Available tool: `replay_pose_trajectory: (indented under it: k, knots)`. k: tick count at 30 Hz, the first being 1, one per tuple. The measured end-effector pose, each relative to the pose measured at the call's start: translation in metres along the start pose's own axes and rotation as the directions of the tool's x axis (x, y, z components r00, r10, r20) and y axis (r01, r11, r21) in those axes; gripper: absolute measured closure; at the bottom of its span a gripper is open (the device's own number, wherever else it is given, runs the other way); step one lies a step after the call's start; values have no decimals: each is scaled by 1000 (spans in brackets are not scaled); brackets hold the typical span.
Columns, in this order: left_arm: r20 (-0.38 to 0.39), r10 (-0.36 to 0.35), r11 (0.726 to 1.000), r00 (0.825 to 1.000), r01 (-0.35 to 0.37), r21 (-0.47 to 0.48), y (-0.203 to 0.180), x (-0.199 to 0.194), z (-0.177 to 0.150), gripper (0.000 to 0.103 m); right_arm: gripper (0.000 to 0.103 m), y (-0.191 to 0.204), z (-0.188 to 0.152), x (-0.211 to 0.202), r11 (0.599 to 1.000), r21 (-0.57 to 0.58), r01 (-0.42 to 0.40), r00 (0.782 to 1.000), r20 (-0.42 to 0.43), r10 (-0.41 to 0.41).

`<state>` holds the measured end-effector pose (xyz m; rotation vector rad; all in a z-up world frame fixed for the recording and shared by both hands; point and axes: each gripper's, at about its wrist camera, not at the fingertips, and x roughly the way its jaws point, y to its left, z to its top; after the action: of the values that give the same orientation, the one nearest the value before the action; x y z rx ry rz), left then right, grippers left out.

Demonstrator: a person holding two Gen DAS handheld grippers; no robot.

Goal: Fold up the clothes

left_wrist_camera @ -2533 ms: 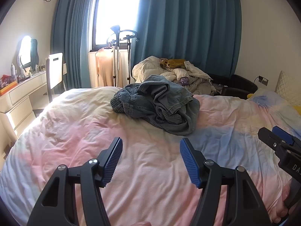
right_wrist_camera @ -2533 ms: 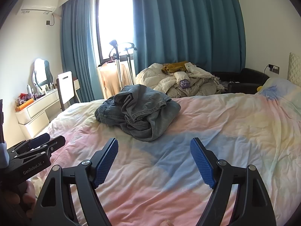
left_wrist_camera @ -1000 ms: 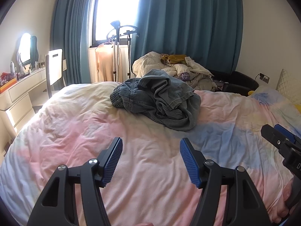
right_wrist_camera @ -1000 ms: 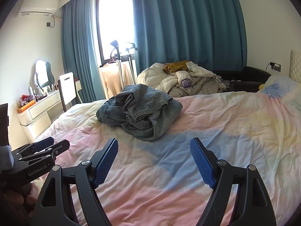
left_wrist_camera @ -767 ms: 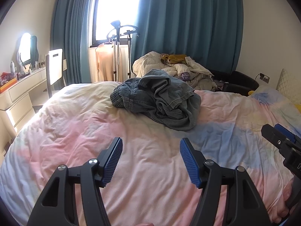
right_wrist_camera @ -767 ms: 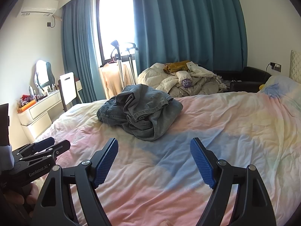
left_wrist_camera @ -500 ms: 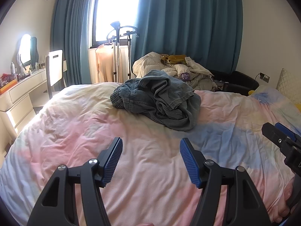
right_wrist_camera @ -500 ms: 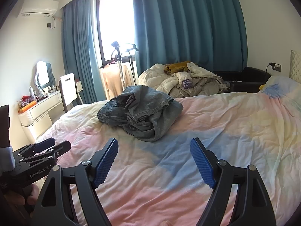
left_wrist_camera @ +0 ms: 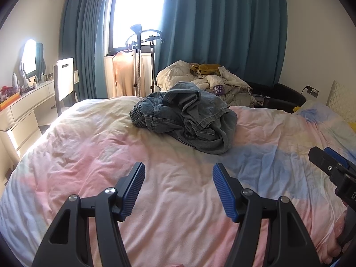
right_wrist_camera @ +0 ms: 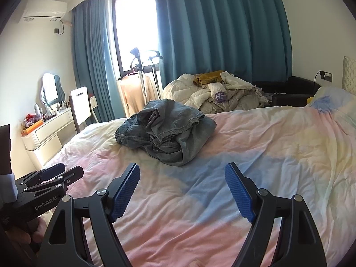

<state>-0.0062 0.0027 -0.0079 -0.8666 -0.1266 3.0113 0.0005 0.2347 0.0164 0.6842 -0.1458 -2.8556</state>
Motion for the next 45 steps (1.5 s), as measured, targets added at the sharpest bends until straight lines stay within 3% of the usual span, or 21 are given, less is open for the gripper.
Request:
replay_pose_trajectory:
  k: [9,13,18,23,27,32,35,40,45]
  knots:
    - [-11,-4,1000,1000,5,26,-19,9,24,38,23,-12,1,1,999,50,-13,1000,6,13]
    - [-54,-20,1000,998,20,7,-22,29,48,38,23,-27,0,7,994,107,-11,1000,5,10]
    - [-23,-37,999,999,38,21,-27,53,78,38,23,-46,1,23,980,195,-32,999,-11,35]
    - [-22,-49,998,999,48,-30,-9,79,73,38,23,-59,3,60,965,258,-48,998,-32,58]
    - [-28,-47,997,998,45,-64,8,91,65,38,23,-61,1,103,937,332,-112,986,-82,147]
    - [-35,-69,992,997,65,-110,26,100,63,38,23,-43,8,153,935,314,-165,972,-110,209]
    - [-44,-83,988,996,76,-136,36,108,60,38,25,-42,13,195,901,382,-205,954,-129,272]
    - [-54,-127,975,990,114,-192,51,120,57,38,26,-43,22,266,792,539,-286,910,-107,401]
    - [-60,-162,954,985,141,-264,67,133,54,38,33,-39,20,313,716,637,-286,883,-115,455]
